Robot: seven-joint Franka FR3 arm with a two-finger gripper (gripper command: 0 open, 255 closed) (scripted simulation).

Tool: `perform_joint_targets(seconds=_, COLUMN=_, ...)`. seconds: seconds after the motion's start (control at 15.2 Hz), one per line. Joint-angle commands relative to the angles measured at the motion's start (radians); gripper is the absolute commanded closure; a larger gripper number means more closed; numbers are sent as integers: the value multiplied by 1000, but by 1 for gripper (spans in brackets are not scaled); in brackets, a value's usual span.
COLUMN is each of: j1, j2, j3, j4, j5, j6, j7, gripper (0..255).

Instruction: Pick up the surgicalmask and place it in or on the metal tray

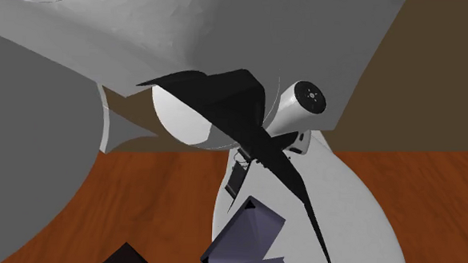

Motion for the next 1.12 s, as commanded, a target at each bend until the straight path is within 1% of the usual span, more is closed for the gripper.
perform_joint_targets(seconds=0.0, j1=3, j2=-15, j3=-4, j4=-2, j5=-5, j6=-12, j7=10, gripper=255)
perform_joint_targets(seconds=1.06, j1=22, j2=-173, j3=-42, j4=-17, j5=-65, j6=-146, j7=104, gripper=255)
